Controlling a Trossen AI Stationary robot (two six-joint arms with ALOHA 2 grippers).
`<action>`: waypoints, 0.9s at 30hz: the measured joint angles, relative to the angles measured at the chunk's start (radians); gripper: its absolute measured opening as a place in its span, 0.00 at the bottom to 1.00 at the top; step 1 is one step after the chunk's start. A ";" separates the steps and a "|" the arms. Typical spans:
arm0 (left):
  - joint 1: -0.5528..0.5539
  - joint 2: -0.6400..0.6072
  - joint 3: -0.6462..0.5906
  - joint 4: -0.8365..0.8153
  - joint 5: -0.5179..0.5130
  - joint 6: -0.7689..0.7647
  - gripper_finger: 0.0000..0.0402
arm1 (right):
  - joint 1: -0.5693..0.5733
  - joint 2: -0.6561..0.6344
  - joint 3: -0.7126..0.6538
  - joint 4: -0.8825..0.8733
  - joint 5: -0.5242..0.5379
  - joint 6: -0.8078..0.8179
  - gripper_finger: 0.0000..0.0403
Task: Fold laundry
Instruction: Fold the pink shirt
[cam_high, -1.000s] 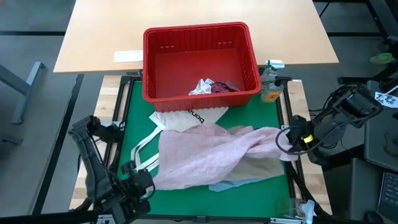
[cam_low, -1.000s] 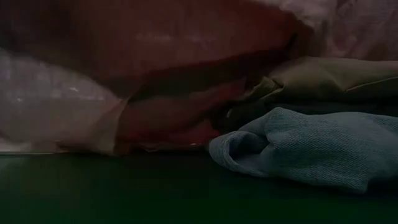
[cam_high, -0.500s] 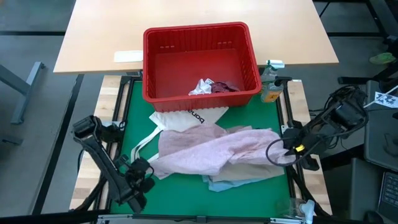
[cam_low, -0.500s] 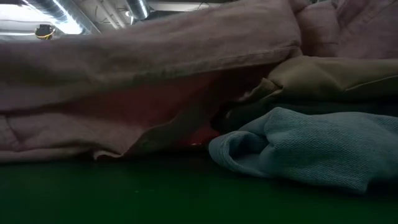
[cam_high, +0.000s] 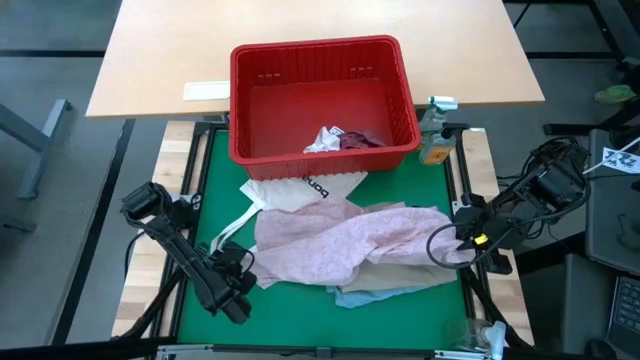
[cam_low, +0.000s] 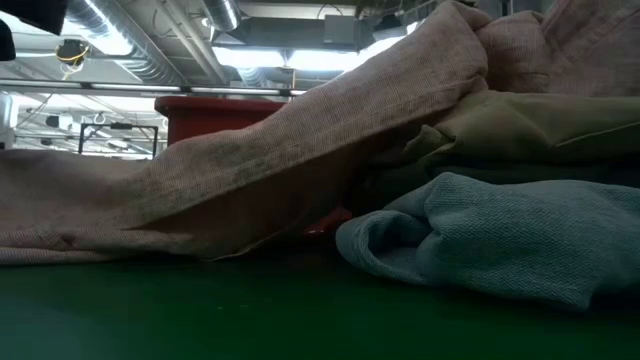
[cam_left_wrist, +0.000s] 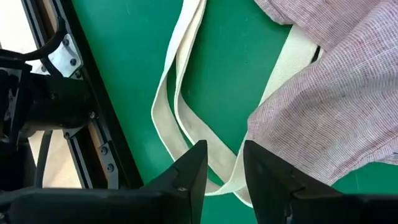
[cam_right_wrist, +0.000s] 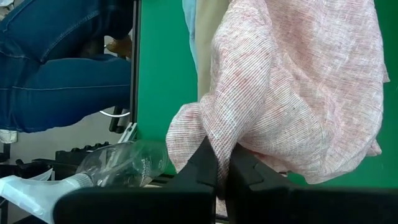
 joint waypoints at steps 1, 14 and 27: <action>0.006 0.000 0.000 0.000 0.001 0.005 0.25 | 0.000 0.000 0.000 0.000 0.000 0.000 0.01; 0.064 0.000 0.000 0.014 0.000 0.145 0.32 | 0.000 0.000 0.000 0.000 0.000 0.010 0.01; 0.108 0.001 -0.001 0.360 -0.093 0.309 0.32 | 0.000 0.000 0.000 0.000 0.227 -0.008 0.01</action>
